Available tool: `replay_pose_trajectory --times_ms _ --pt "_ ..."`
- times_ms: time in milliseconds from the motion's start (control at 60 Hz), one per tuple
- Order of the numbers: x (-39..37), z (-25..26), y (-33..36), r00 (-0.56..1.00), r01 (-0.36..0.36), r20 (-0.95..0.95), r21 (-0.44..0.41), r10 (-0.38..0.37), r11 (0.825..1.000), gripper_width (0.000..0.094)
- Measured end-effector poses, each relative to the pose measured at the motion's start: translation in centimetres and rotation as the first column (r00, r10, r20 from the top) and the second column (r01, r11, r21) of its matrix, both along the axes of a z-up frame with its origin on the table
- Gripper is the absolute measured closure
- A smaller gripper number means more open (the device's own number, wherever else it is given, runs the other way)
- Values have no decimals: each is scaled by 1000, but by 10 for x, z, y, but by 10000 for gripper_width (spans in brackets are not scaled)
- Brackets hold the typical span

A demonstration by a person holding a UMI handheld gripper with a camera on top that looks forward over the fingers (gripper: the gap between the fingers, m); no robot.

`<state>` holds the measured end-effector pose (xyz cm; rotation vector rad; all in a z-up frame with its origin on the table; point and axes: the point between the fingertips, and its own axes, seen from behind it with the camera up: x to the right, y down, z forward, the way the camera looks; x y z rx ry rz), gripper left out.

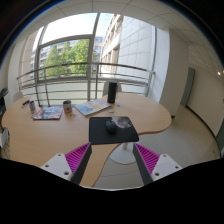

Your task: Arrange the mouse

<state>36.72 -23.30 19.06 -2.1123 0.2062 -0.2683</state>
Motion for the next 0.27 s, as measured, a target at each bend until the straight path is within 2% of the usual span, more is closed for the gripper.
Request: replay_pose_trajectory --times_ms 267 --pt "-8 9 -36 1000 13 10 6 -13 1000 94"
